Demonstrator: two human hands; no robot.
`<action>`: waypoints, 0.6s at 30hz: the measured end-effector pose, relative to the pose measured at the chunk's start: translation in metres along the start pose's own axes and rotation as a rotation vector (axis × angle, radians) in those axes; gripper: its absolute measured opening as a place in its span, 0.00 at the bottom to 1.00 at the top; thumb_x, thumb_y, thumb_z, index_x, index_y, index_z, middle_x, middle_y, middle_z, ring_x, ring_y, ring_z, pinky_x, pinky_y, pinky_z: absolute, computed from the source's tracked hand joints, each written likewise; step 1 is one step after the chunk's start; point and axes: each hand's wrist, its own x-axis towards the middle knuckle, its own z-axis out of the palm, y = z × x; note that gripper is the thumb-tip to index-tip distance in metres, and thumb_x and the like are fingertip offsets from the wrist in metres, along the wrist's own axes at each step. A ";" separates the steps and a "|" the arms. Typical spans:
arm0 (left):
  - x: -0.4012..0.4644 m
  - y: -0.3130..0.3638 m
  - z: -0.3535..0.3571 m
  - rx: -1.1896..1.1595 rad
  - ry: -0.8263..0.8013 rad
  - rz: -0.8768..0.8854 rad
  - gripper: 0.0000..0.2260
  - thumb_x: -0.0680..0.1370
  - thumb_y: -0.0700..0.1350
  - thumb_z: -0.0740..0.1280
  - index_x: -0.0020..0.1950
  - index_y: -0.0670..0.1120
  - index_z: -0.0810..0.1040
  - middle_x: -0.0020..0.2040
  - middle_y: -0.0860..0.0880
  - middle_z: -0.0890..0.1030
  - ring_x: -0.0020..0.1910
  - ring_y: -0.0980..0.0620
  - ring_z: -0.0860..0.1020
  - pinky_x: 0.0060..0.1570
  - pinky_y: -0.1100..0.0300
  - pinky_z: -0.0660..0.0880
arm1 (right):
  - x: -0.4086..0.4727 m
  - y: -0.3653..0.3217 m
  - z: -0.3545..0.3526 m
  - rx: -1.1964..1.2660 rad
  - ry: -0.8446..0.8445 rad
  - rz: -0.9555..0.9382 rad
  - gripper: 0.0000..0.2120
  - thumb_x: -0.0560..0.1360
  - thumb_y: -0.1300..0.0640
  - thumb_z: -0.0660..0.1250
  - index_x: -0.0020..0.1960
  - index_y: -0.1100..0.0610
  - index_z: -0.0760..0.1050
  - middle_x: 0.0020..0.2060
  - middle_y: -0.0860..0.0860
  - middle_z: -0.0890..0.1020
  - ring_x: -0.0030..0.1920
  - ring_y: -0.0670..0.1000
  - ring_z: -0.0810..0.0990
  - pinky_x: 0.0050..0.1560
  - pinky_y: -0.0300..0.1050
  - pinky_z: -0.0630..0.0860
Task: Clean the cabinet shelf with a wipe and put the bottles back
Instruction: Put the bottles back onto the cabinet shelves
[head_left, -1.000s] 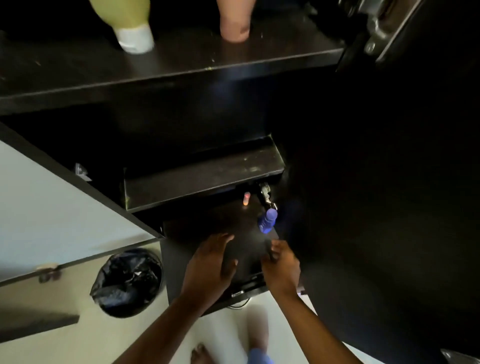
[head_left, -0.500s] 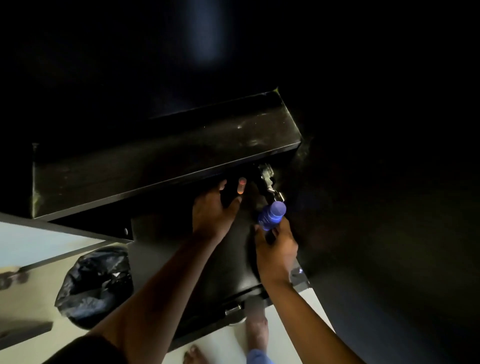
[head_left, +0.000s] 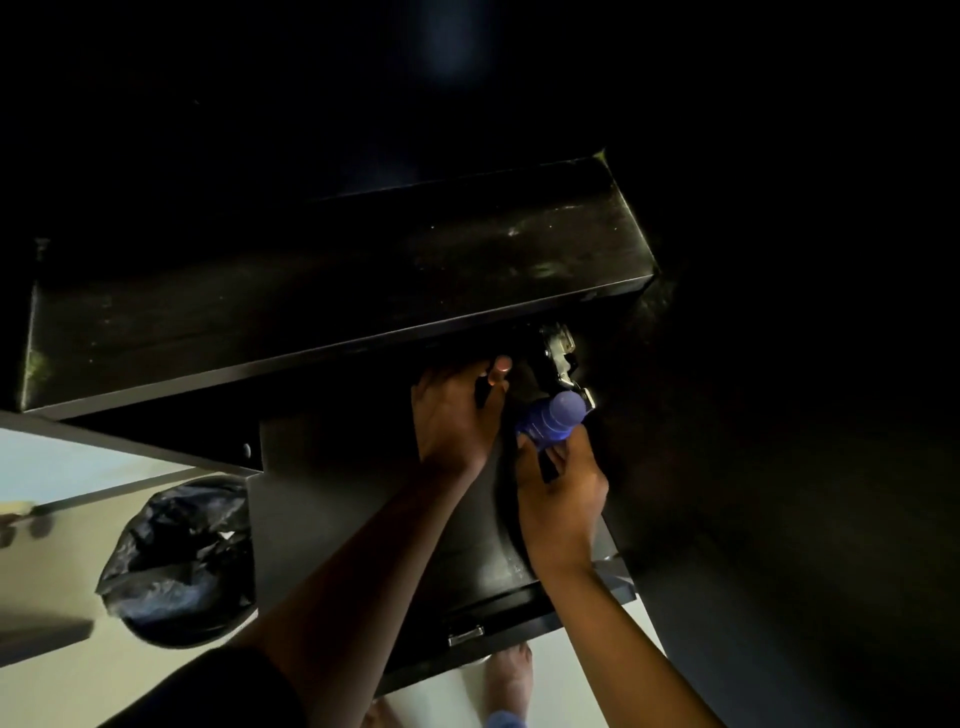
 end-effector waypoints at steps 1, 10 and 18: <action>-0.002 -0.001 -0.002 -0.010 0.008 0.009 0.14 0.80 0.59 0.64 0.58 0.55 0.84 0.56 0.52 0.86 0.60 0.46 0.82 0.63 0.47 0.75 | 0.000 -0.001 0.000 -0.003 -0.026 -0.029 0.15 0.79 0.59 0.73 0.61 0.46 0.76 0.49 0.35 0.81 0.48 0.44 0.82 0.44 0.43 0.81; -0.007 -0.044 -0.030 0.050 0.081 -0.107 0.18 0.83 0.65 0.56 0.58 0.58 0.81 0.56 0.57 0.85 0.59 0.54 0.82 0.63 0.48 0.77 | -0.005 -0.018 0.022 0.070 -0.172 -0.111 0.15 0.80 0.52 0.69 0.66 0.48 0.74 0.59 0.45 0.83 0.61 0.45 0.82 0.61 0.48 0.80; -0.011 -0.058 -0.032 0.072 0.063 -0.196 0.22 0.81 0.67 0.54 0.58 0.57 0.82 0.57 0.55 0.85 0.59 0.52 0.82 0.62 0.47 0.77 | 0.005 -0.021 0.034 0.015 -0.238 -0.120 0.19 0.80 0.53 0.69 0.69 0.50 0.73 0.65 0.49 0.82 0.66 0.48 0.80 0.66 0.51 0.79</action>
